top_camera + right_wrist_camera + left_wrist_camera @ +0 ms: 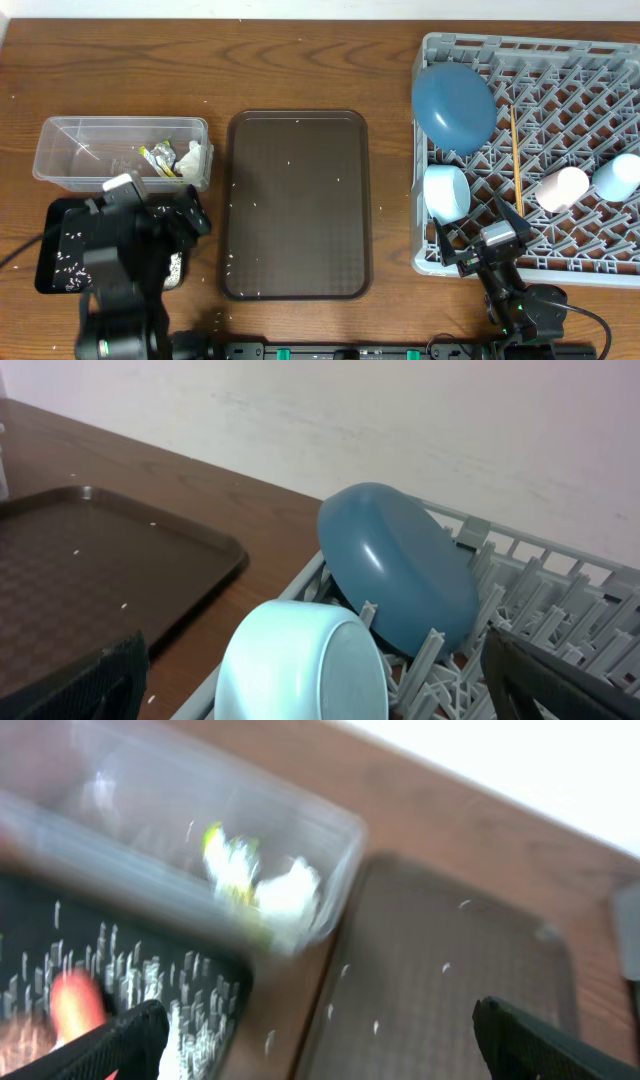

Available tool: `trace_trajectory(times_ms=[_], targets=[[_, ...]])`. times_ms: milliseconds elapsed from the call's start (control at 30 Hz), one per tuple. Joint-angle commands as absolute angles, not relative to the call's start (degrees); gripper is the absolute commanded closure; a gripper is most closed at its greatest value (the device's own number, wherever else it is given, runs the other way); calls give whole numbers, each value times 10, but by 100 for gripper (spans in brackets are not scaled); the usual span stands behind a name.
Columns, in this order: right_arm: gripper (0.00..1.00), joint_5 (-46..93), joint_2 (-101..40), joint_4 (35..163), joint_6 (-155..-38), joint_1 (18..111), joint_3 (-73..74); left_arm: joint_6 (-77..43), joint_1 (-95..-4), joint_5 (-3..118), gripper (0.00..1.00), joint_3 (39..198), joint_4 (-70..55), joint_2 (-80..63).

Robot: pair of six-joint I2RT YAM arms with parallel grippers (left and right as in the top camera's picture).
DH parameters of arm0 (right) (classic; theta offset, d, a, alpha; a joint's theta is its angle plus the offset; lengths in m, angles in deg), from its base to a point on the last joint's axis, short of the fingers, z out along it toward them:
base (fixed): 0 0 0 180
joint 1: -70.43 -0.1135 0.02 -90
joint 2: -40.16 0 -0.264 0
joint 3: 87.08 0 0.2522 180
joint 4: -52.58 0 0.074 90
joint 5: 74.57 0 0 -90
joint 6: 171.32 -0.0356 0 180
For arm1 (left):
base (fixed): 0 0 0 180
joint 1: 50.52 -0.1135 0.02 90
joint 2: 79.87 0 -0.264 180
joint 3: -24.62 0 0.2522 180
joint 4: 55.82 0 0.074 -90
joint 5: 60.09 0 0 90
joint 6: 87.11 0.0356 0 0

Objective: Sort waste into correct bins and load items into the dishwasher rack

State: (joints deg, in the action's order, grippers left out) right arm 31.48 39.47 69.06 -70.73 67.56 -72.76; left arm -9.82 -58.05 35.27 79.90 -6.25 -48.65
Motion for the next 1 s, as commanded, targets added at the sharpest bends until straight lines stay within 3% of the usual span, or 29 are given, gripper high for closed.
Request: trace_trajectory(times_ms=[0,300,500,967], targets=[[1,318,397,691,-714,685,-730,27,-568,375,2,764,-90,-554],[1,317,397,691,-714,685,-730,78,-565,385,2,601,-263,-712],[1,318,397,691,-714,685,-730,78,-565,385,2,517,-313,-794],[1,318,397,691,-714,685,-730,72,-562,385,2,386,-400,-798]])
